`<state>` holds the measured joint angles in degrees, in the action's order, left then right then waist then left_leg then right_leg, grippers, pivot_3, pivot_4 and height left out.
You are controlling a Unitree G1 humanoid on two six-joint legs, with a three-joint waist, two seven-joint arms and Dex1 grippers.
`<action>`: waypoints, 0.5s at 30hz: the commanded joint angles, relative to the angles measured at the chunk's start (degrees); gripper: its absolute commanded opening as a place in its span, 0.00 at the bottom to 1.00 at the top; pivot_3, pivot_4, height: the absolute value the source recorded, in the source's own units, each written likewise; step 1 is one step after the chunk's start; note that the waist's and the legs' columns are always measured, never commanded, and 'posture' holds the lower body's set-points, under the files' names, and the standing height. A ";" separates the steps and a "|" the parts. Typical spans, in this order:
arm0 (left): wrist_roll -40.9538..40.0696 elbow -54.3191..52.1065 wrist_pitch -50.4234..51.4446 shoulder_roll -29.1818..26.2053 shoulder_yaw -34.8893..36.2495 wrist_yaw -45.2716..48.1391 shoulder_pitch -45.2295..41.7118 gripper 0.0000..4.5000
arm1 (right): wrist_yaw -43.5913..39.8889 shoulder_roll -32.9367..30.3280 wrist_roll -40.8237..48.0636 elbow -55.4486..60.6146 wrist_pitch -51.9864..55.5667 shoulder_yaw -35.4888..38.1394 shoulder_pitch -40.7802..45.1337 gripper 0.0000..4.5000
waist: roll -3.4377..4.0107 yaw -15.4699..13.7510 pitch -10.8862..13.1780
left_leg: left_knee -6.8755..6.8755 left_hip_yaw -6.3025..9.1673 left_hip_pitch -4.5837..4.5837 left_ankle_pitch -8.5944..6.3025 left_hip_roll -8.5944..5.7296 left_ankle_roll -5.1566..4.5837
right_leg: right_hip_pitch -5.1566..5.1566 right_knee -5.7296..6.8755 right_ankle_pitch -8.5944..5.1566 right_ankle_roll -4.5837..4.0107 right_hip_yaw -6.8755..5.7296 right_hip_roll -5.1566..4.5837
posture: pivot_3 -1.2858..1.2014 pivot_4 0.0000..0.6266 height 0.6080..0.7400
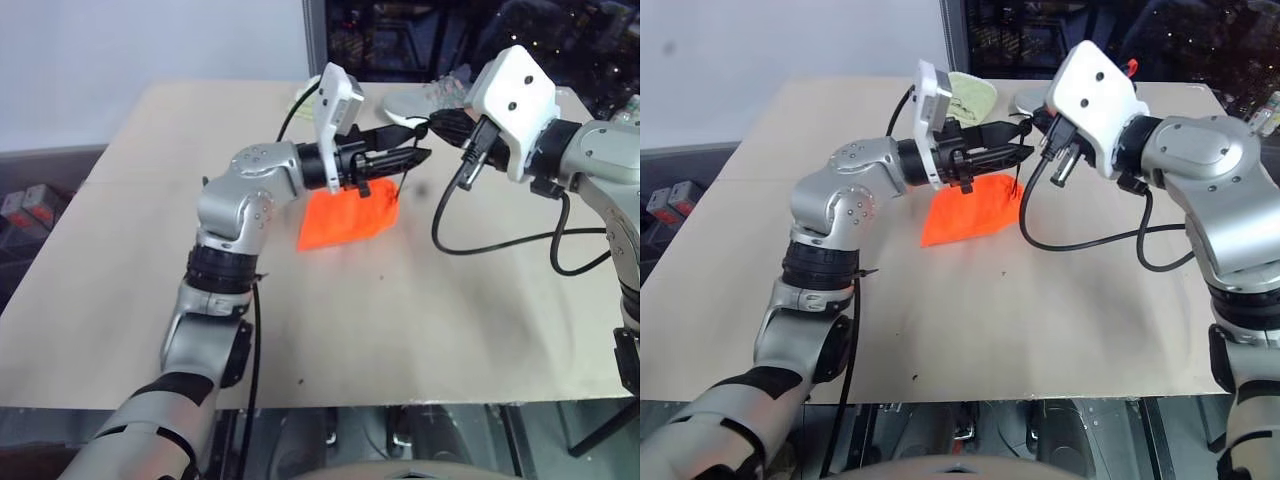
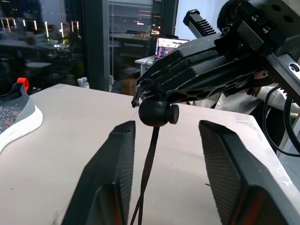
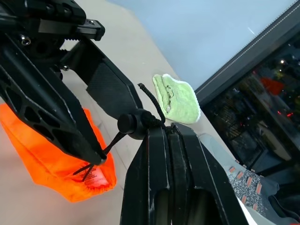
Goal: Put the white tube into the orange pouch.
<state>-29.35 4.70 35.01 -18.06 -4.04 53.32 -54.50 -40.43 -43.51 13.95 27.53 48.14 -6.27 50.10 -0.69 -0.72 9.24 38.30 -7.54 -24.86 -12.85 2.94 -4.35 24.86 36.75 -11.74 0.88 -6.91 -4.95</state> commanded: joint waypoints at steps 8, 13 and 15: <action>0.36 1.15 -2.30 0.74 0.64 0.31 -4.22 0.51 | 0.92 -0.21 0.03 1.83 -0.72 2.50 1.64 0.00 | 0.00 0.02 0.00 | 0.00 -0.01 0.00 0.00 0.00 0.00 | 0.00 0.00 0.00 0.00 0.01 0.00 | 0.52 0.24 1.00; 0.51 1.83 -2.83 0.81 0.66 0.98 -4.61 0.39 | 1.28 -0.04 0.29 1.68 -0.59 2.84 2.57 0.00 | 0.00 0.02 0.00 | 0.00 -0.02 0.00 0.00 0.00 0.00 | 0.00 0.00 0.00 0.00 0.01 0.00 | 0.52 0.24 1.00; 0.54 2.24 -3.10 0.79 0.70 1.20 -4.86 0.22 | 1.53 0.08 0.32 1.30 -0.65 3.11 3.24 0.00 | 0.00 0.03 0.00 | 0.00 -0.01 0.00 0.00 0.00 0.00 | 0.01 0.00 0.00 0.00 0.01 0.00 | 0.52 0.24 1.00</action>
<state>-28.69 7.59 33.21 -17.33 -4.05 53.99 -57.41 -39.65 -43.39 14.13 27.55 48.17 -6.14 51.14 -0.69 -0.69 9.25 38.30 -7.55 -24.86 -12.85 2.94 -4.35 24.87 36.75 -11.74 0.88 -6.90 -4.94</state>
